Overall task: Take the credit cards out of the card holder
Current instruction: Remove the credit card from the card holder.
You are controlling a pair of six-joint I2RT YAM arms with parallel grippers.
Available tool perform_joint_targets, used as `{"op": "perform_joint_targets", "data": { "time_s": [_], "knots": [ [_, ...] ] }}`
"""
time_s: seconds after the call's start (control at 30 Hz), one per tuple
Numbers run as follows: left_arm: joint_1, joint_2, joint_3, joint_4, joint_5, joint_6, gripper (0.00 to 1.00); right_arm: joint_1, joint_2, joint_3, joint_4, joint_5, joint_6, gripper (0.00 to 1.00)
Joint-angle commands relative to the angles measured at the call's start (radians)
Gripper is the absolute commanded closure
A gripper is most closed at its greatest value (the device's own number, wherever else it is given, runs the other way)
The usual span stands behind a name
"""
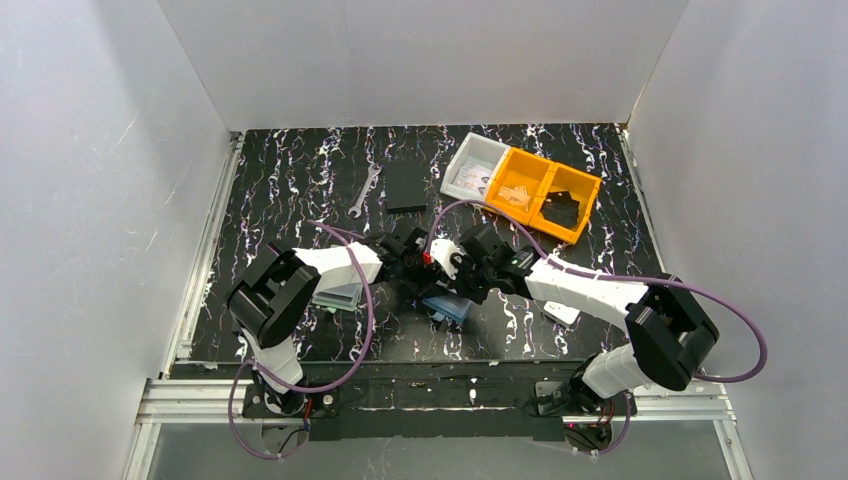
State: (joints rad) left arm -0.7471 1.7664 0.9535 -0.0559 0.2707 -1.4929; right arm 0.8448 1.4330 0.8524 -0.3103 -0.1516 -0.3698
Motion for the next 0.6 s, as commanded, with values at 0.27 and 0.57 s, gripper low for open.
{"op": "perform_joint_targets", "data": {
  "time_s": [0.27, 0.57],
  "knots": [
    [0.026, -0.188, -0.099, 0.016, -0.102, 0.021, 0.47, -0.058, -0.071, -0.030, 0.080, 0.003, 0.036, 0.99],
    [0.030, -0.382, -0.247, 0.154, -0.145, 0.181, 0.28, -0.247, -0.053, -0.052, 0.134, -0.278, 0.203, 0.99]
  ]
}}
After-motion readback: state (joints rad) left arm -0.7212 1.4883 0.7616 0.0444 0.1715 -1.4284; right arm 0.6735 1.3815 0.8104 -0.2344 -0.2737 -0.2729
